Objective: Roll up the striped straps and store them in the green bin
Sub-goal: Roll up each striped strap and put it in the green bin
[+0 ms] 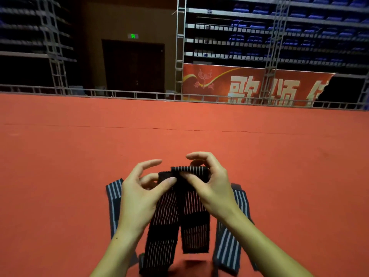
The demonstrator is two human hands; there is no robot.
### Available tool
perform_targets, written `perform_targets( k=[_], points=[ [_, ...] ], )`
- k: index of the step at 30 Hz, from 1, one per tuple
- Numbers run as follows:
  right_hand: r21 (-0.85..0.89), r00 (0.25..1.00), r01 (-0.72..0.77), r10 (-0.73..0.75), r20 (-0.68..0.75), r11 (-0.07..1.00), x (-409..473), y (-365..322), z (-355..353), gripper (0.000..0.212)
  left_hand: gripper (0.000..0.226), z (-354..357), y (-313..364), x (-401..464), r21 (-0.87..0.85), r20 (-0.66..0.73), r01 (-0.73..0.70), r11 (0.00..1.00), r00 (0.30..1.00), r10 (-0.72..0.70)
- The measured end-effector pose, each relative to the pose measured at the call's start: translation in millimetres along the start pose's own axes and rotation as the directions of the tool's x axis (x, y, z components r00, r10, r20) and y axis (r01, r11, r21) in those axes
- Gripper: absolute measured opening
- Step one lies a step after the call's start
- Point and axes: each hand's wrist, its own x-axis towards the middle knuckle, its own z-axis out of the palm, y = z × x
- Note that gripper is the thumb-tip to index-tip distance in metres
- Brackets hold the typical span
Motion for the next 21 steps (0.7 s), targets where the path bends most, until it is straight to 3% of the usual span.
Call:
perform_targets(
  k=[5, 7, 10, 16, 21],
  points=[
    [0.008, 0.998, -0.050, 0.049, 0.038, 0.999, 3, -24, 11, 0.031, 0.048, -26, 21, 3, 0.006, -0.066, -0.112, 0.994, 0.991, 0.112],
    [0.058, 0.979, -0.200, 0.197, 0.057, 0.978, 0, -26, 8, 0.043, 0.050, -37, 27, 2, 0.015, -0.076, -0.143, 0.990, 0.987, 0.144],
    [0.136, 0.899, -0.420, 0.391, 0.196, 0.898, -4, -32, 7, 0.064, 0.050, -48, 30, -3, 0.062, -0.075, -0.196, 0.979, 0.977, 0.200],
    [0.190, 0.836, -0.511, 0.433, 0.337, 0.838, -11, -43, 10, 0.036, 0.049, -50, 29, -14, 0.142, -0.062, -0.272, 0.952, 0.957, 0.283],
    [0.178, 0.843, -0.455, 0.358, 0.402, 0.872, -11, -46, 4, 0.032, 0.046, -53, 31, -17, 0.213, -0.076, -0.292, 0.932, 0.946, 0.314]
  ],
)
